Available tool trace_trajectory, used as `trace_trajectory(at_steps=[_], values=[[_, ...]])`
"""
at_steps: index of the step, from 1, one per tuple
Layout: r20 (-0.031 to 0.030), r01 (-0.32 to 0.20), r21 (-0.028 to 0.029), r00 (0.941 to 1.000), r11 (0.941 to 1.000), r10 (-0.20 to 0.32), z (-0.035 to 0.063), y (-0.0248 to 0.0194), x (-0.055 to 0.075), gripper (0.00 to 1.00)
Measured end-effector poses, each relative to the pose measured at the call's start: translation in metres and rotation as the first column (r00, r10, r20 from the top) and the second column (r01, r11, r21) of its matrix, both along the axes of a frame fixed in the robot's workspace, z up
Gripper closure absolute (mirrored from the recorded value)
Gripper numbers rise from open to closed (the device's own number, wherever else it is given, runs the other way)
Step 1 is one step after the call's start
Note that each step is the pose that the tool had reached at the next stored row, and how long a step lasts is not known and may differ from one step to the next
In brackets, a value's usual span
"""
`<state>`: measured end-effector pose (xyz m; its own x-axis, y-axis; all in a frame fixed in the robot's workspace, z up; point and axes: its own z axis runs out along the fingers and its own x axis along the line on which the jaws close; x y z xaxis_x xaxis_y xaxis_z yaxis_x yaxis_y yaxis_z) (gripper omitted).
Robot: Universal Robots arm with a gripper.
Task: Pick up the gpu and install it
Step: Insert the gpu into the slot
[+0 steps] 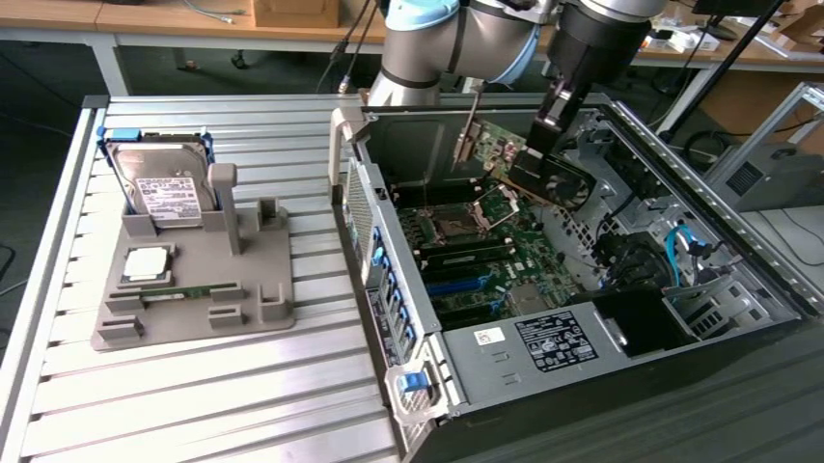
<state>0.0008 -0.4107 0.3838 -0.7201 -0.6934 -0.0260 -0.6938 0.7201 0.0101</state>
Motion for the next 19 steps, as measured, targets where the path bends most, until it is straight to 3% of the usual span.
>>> trace_trajectory(at_steps=[19], values=[[0.0, -0.102, 0.0, 0.9948, 0.9948, 0.102, 0.0, 0.0, 0.0, 0.73]])
